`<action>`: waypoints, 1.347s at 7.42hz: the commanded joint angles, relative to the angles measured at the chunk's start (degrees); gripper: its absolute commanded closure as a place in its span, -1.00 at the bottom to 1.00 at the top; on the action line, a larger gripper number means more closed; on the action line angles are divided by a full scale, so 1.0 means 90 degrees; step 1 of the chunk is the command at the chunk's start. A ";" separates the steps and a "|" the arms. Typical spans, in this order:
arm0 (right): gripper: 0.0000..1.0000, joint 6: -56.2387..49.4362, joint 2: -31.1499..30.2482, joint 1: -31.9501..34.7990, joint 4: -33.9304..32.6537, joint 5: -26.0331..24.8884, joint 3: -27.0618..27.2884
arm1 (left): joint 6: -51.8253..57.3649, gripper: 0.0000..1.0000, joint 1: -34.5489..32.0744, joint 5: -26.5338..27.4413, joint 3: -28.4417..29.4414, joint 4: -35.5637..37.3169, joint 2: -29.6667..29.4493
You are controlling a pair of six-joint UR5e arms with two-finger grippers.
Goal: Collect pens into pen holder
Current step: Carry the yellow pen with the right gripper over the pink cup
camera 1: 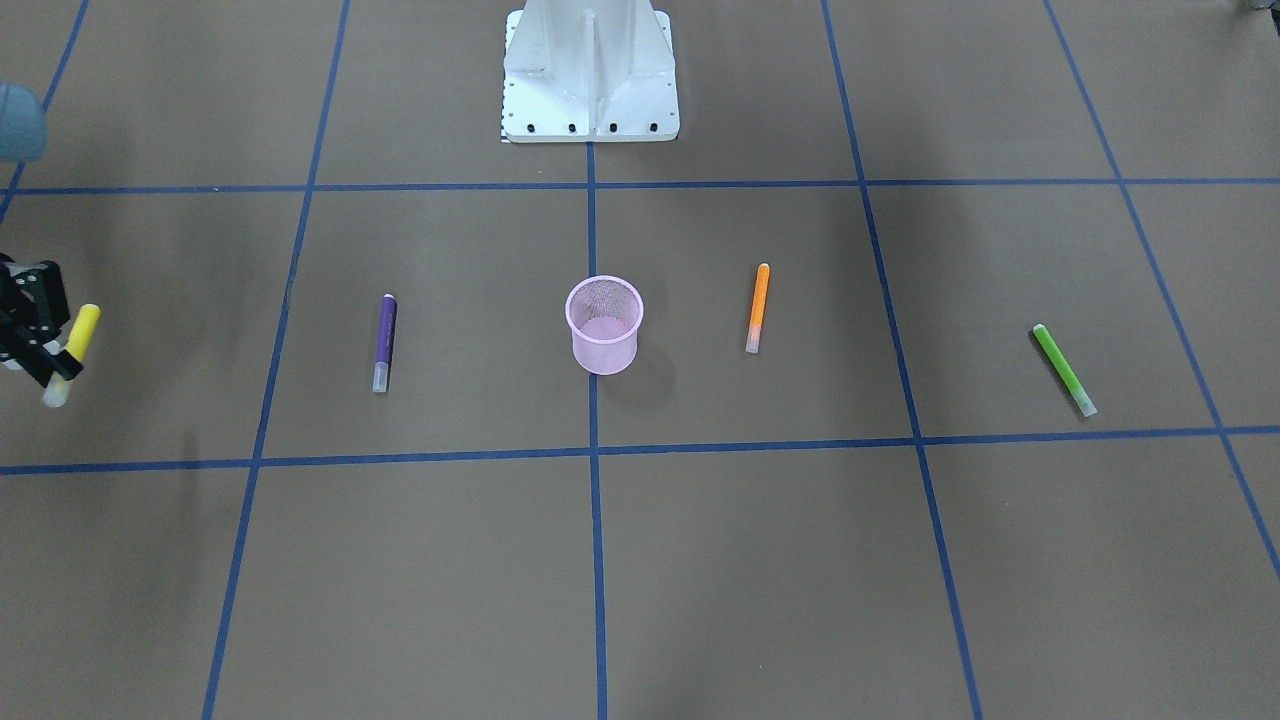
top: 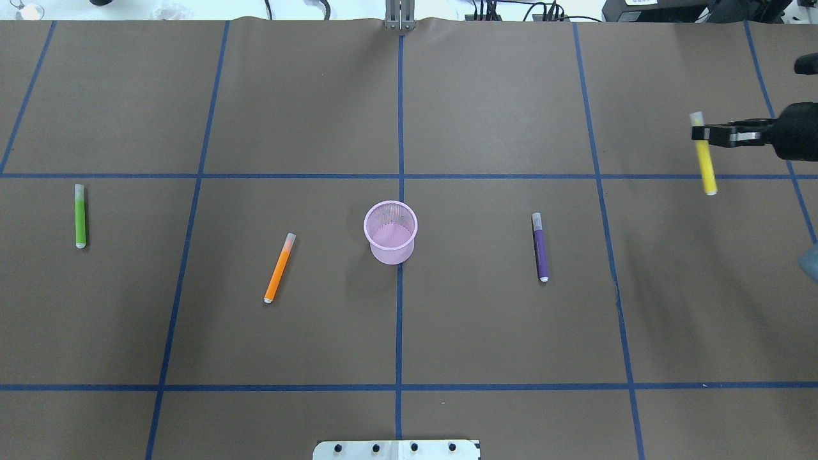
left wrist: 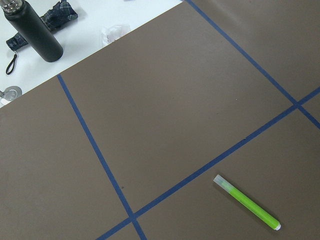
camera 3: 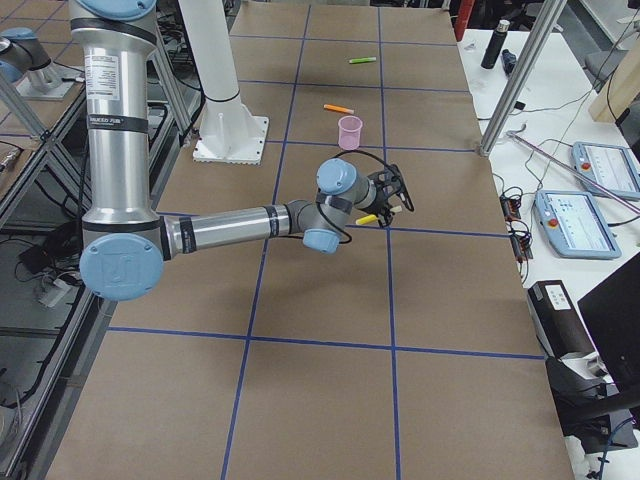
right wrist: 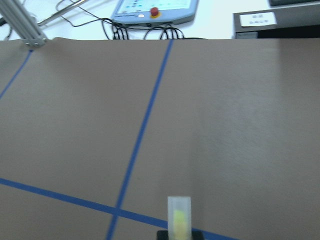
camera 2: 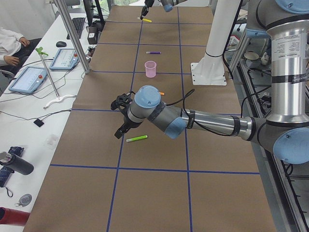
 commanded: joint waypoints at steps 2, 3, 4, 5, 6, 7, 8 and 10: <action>1.00 0.0902 0.1362 -0.1816 -0.0014 -0.2324 0.0219 | -0.0030 -1.00 0.0444 0.0008 0.0002 0.0001 -0.0178; 1.00 0.0914 0.1859 -0.2617 -0.0091 -0.3449 0.0171 | -0.0030 -1.00 0.0503 0.0008 0.0002 0.0011 -0.0179; 1.00 0.0923 0.2241 -0.3176 -0.0130 -0.4282 0.0122 | -0.0030 -0.99 0.0504 0.0008 0.0002 0.0011 -0.0179; 1.00 0.0923 0.2409 -0.3588 -0.0160 -0.4909 0.0102 | -0.0030 -0.99 0.0523 0.0008 0.0002 0.0011 -0.0179; 1.00 0.0865 0.2653 -0.3959 -0.0518 -0.5660 0.0102 | -0.0030 -1.00 0.0572 0.0008 0.0002 0.0011 -0.0179; 1.00 0.0816 0.2993 -0.4214 -0.1208 -0.6238 0.0102 | -0.0030 -1.00 0.0621 0.0008 0.0002 0.0011 -0.0179; 1.00 0.0816 0.3142 -0.4410 -0.1679 -0.6708 0.0093 | -0.0030 -0.99 0.0640 0.0008 0.0002 0.0011 -0.0179; 1.00 0.0806 0.3192 -0.4918 -0.1771 -0.7655 -0.0219 | -0.0030 -1.00 0.0650 0.0008 0.0011 0.0011 -0.0179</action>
